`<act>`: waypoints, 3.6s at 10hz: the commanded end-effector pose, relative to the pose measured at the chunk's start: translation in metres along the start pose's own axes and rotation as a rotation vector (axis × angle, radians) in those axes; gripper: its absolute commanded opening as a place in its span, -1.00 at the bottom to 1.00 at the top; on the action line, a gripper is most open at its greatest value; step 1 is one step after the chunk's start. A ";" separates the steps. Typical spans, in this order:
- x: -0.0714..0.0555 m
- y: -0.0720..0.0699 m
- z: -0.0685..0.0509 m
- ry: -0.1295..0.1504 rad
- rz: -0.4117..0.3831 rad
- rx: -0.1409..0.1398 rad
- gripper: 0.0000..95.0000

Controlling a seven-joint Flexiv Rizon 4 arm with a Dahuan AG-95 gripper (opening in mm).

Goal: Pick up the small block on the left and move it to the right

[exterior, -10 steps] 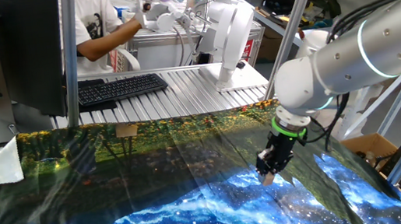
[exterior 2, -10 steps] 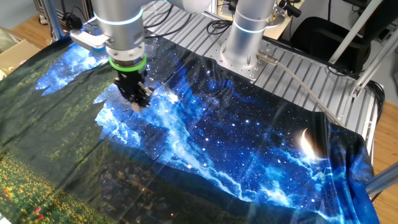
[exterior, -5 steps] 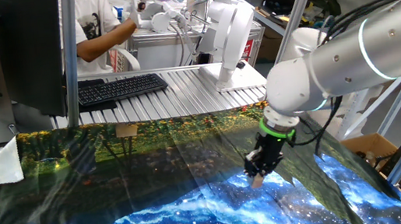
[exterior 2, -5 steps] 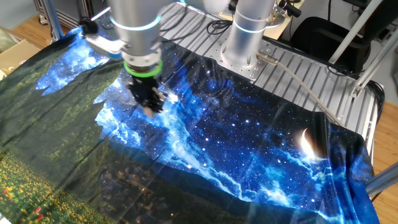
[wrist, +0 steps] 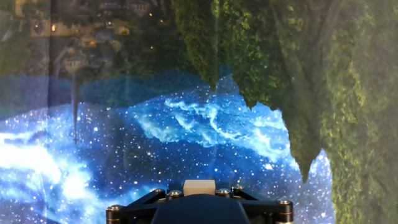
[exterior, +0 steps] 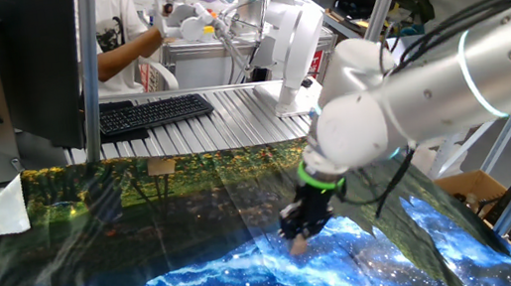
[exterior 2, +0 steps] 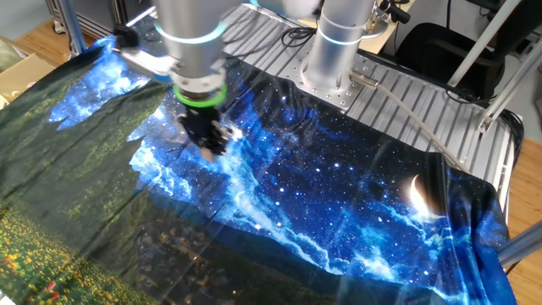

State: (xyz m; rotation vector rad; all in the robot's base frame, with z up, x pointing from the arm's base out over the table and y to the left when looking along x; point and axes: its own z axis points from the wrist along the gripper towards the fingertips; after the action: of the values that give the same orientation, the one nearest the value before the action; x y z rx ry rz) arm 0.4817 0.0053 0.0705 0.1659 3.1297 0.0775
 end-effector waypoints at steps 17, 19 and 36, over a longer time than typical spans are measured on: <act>0.024 0.087 0.054 -0.015 0.073 -0.023 -1.00; 0.024 0.087 0.056 -0.014 0.067 -0.025 -1.00; 0.020 0.092 0.072 -0.001 0.093 0.017 0.60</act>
State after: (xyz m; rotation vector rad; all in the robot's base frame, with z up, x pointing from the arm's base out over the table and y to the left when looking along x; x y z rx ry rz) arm 0.4746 0.1031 0.0012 0.3071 3.1230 0.0453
